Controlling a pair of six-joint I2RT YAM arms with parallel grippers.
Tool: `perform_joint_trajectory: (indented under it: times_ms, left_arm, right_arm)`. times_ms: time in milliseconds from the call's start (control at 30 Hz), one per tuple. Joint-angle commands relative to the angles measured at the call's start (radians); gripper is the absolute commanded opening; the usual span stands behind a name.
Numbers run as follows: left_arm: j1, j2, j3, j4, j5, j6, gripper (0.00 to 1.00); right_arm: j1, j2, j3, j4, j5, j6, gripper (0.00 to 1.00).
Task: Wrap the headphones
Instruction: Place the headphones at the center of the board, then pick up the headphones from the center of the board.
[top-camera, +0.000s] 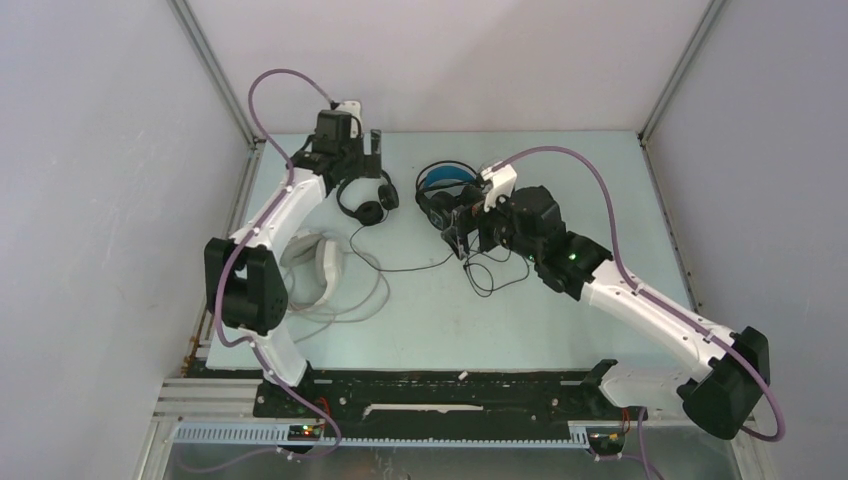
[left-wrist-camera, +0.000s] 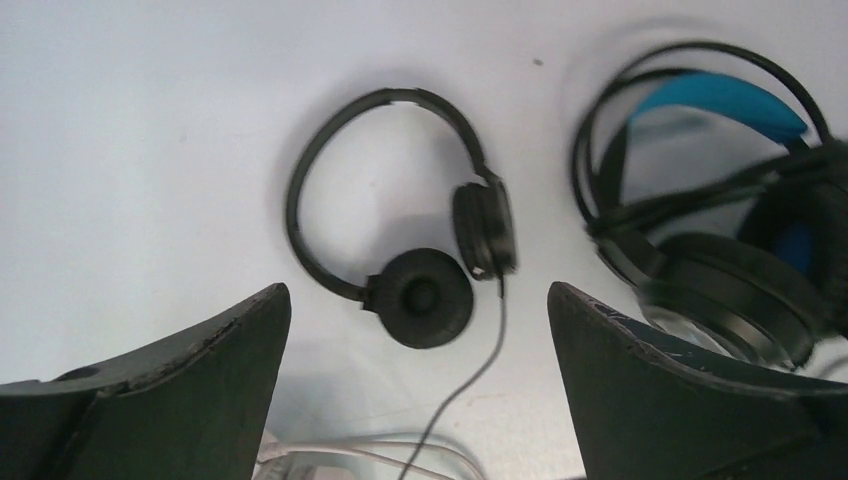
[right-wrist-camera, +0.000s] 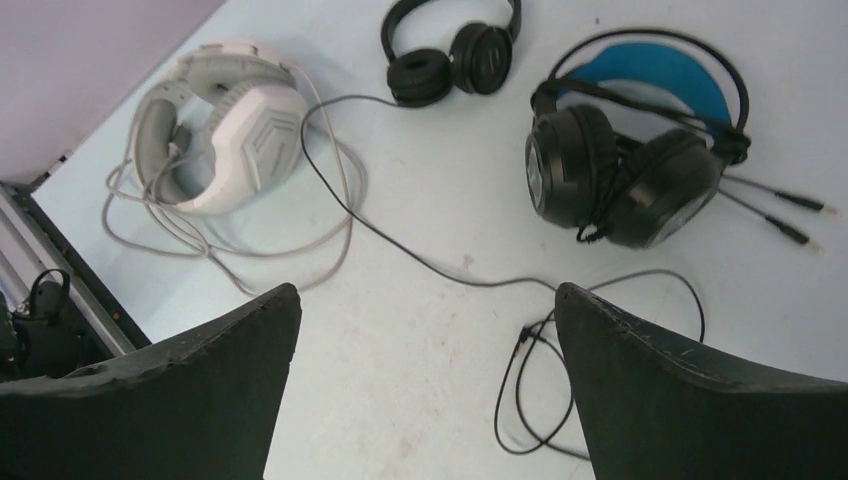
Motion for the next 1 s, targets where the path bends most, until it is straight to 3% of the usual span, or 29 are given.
perform_joint_trajectory:
  times_ms: [0,333,433,700,967]
  left_arm:
    - [0.07,0.004,0.111,0.015,-0.075,-0.069,0.99]
    - [0.249,0.095,0.059,0.09,0.071,-0.26,0.83]
    - [0.259,0.15,0.081,0.121,0.103,-0.277,0.8]
    - [0.271,0.37,0.28,-0.055,0.027,-0.306,0.7]
    - [0.271,0.424,0.225,0.019,0.049,-0.339,0.61]
  right_arm:
    - [0.017,-0.023,-0.014,0.001,0.068,0.048,1.0]
    - [0.045,-0.092,-0.014,-0.065,0.063,0.081,0.97]
    - [0.057,-0.096,-0.015,-0.071,0.049,0.107,0.97]
    - [0.103,-0.043,-0.014,-0.011,-0.004,0.156,0.95]
    - [0.136,-0.02,0.015,-0.007,-0.033,0.159,0.87]
